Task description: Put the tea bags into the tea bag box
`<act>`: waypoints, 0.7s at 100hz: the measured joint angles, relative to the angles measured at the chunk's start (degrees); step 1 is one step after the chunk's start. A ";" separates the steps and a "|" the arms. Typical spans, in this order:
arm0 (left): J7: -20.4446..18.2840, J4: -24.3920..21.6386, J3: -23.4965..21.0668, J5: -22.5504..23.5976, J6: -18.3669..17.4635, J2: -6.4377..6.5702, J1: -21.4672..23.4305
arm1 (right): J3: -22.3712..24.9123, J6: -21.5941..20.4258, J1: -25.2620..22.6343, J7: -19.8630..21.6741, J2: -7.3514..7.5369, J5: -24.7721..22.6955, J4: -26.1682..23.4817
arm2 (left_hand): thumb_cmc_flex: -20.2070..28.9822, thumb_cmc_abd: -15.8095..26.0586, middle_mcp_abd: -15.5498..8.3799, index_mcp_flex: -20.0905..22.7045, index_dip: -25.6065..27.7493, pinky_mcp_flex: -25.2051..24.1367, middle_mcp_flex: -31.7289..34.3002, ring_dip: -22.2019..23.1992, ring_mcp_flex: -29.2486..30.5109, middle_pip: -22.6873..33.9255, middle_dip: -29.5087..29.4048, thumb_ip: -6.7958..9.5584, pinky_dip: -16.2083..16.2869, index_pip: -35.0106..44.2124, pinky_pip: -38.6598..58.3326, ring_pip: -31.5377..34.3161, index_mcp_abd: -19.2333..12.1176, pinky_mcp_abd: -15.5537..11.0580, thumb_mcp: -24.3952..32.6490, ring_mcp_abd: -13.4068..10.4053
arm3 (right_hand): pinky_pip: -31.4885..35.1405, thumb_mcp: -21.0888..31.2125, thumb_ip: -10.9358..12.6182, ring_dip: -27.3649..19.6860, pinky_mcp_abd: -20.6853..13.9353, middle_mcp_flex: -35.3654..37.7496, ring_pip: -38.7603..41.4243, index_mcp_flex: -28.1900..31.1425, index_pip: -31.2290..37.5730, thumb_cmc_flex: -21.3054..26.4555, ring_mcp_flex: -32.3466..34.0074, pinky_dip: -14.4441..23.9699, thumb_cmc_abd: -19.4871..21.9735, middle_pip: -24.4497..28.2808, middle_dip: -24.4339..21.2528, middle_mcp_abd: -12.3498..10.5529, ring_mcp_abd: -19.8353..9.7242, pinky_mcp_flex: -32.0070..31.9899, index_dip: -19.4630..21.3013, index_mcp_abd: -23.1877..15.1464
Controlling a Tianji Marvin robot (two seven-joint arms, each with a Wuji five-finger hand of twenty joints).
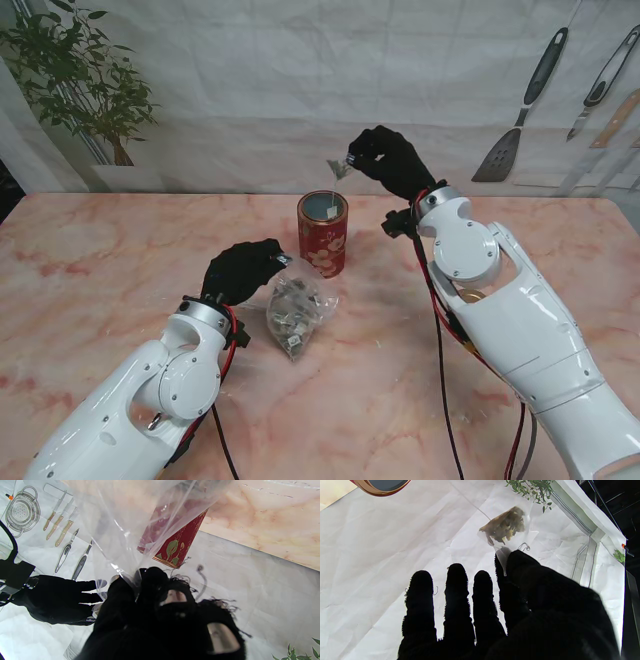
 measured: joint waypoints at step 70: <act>-0.09 0.38 0.00 -0.70 -0.35 0.01 -0.01 | -3.73 1.03 5.12 -1.03 -1.51 3.00 7.16 | 0.00 0.00 0.00 0.00 0.00 0.00 0.00 0.00 0.00 0.00 0.00 0.00 0.00 0.00 0.00 0.00 0.00 0.00 0.00 0.00 | 0.00 0.00 0.00 0.71 -0.61 1.34 0.60 0.00 -0.03 0.00 1.12 0.65 0.00 0.00 1.31 -0.37 0.00 0.43 -0.59 -0.06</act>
